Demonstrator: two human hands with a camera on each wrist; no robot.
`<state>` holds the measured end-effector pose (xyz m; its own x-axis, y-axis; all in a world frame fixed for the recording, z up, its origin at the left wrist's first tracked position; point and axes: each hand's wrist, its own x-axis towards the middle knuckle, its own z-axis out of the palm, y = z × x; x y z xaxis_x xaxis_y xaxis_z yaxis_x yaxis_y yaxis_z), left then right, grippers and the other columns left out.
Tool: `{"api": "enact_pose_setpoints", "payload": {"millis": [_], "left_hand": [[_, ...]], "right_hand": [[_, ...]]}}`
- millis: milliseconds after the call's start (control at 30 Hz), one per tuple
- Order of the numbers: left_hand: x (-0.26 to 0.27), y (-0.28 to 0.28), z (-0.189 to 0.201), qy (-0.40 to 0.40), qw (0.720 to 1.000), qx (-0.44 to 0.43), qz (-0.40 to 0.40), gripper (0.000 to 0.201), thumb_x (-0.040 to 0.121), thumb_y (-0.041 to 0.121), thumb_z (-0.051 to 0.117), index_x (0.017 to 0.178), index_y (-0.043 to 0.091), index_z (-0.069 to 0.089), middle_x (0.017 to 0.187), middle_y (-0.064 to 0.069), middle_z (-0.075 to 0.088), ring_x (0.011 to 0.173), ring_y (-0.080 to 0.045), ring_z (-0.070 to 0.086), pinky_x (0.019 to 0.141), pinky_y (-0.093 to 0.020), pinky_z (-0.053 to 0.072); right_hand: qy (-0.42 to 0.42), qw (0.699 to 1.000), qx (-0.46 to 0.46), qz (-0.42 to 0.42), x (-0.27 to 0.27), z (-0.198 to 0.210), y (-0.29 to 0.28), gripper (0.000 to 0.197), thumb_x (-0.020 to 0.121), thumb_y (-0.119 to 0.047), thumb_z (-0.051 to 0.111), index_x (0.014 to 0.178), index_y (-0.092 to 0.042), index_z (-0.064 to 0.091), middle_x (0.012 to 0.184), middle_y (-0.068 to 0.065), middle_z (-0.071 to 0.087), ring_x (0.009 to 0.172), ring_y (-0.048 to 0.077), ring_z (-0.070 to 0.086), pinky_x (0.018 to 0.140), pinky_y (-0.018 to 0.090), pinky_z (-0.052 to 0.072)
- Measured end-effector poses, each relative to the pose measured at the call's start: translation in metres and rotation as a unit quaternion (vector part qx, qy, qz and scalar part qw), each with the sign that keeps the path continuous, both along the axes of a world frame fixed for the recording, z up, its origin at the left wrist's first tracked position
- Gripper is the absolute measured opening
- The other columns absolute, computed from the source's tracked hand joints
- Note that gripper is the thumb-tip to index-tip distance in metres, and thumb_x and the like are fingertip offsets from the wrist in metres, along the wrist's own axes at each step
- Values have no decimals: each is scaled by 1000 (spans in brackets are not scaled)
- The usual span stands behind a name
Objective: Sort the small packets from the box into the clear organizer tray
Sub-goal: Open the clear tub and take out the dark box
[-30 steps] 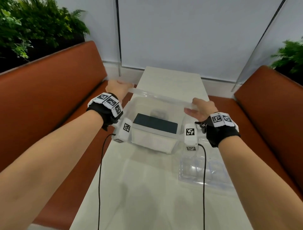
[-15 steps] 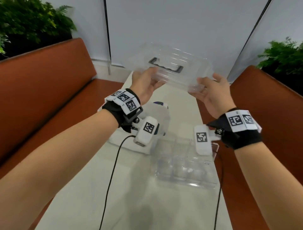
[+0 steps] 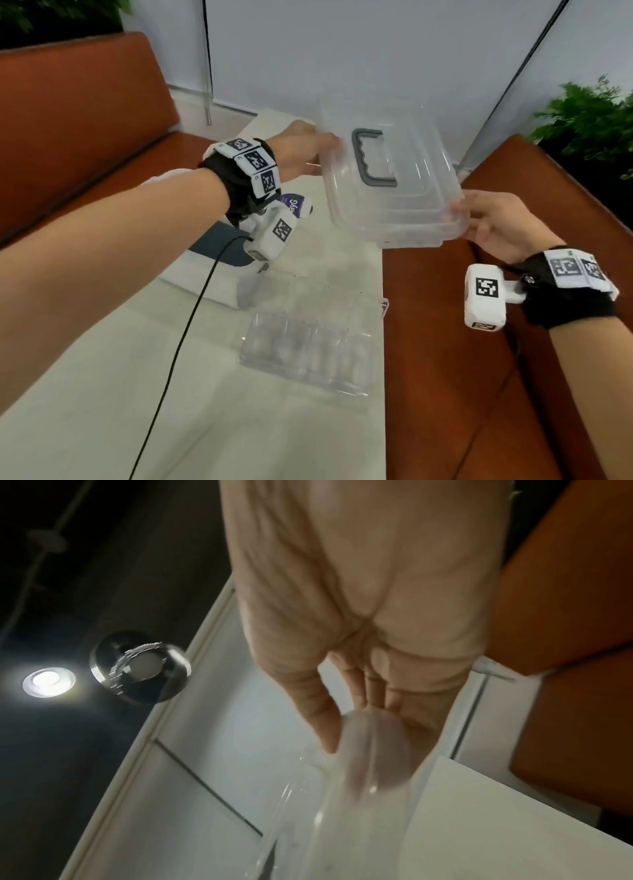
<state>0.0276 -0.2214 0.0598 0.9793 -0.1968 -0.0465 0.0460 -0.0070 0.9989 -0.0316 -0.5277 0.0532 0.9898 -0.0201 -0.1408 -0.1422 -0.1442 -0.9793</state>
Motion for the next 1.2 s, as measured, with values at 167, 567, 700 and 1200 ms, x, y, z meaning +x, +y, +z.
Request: {"api": "enact_pose_setpoints", "payload": {"millis": [167, 567, 700, 1200], "left_hand": [[13, -10, -13, -4, 973, 229, -3, 50, 93, 27, 63, 138, 15, 44, 122, -7, 58, 99, -19, 59, 86, -34, 50], [15, 19, -48, 16, 949, 315, -12, 27, 95, 19, 57, 121, 13, 60, 95, 10, 63, 85, -11, 66, 74, -26, 53], [13, 19, -52, 9, 954, 300, -10, 26, 96, 21, 57, 121, 15, 61, 98, 9, 64, 91, -10, 67, 72, -24, 54], [-3, 35, -50, -24, 950, 312, -21, 27, 96, 19, 57, 121, 13, 61, 112, -5, 67, 92, -12, 66, 81, -29, 54]], "right_hand": [[60, 995, 3, -79, 32, -37, -30, 13, 93, 2, 51, 99, 0, 62, 90, 14, 65, 68, 19, 58, 66, 28, 50], [254, 963, 3, -92, 61, -185, -25, 18, 86, 1, 65, 102, 1, 56, 100, 17, 67, 83, 24, 67, 57, 34, 59], [256, 964, -62, -29, 63, -202, -10, 24, 90, 4, 59, 112, 3, 51, 101, 19, 64, 86, 30, 68, 61, 38, 59], [225, 928, -282, 90, 80, -213, -4, 41, 88, -12, 68, 125, 0, 56, 96, 16, 69, 82, 23, 69, 61, 28, 57]]}}
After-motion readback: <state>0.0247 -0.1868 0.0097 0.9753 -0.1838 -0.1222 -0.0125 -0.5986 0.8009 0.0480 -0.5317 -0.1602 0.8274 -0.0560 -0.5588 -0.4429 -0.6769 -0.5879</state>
